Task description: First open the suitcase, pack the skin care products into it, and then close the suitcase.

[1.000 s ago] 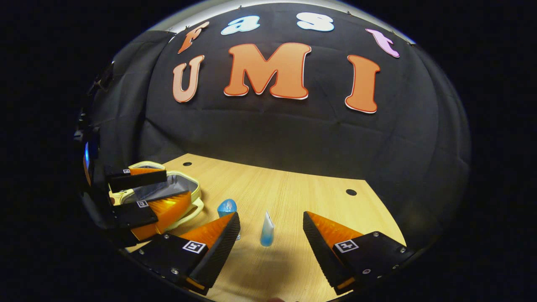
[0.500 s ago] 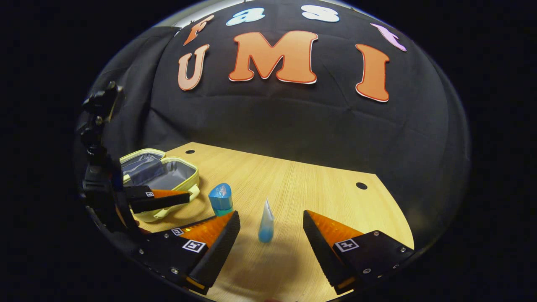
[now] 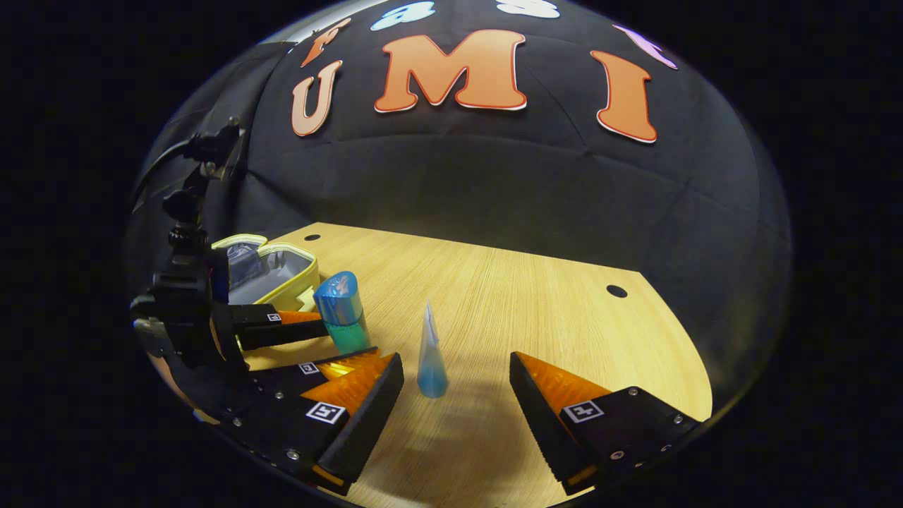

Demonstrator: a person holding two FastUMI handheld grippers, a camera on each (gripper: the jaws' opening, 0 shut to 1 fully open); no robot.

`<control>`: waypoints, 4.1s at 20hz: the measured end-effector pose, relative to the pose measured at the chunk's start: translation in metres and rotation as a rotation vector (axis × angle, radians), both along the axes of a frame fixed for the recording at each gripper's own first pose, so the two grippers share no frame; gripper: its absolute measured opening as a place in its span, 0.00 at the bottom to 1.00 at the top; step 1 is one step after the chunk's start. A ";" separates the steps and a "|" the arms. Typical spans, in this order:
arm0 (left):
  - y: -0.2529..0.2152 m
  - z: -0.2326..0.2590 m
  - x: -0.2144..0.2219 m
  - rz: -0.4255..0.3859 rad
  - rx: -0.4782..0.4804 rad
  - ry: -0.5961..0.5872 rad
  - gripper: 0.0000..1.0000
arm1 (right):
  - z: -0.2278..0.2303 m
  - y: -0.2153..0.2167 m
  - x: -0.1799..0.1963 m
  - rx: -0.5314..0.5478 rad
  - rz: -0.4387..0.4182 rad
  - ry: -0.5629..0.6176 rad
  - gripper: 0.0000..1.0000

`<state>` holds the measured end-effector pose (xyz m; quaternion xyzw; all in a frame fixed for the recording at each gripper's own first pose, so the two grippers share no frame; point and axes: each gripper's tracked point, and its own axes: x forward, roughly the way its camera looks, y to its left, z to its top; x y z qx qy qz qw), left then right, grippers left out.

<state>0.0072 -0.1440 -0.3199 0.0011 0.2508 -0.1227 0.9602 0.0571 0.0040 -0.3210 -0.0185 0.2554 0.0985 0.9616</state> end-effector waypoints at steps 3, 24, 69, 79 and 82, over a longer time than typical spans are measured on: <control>-0.006 -0.005 0.000 -0.024 -0.018 0.032 0.61 | -0.014 0.001 0.005 0.007 0.010 0.030 0.96; 0.076 0.130 -0.011 0.097 0.003 -0.108 0.42 | -0.026 0.048 0.030 0.091 0.056 0.138 0.34; 0.313 0.068 -0.067 0.099 -0.005 0.311 0.42 | 0.116 0.271 -0.006 0.220 0.185 0.097 0.33; 0.309 0.018 -0.079 0.119 0.048 0.560 0.43 | 0.074 0.286 0.006 0.275 0.294 0.220 0.33; 0.306 0.002 -0.084 0.138 0.065 0.643 0.42 | 0.061 0.291 0.008 0.298 0.316 0.271 0.33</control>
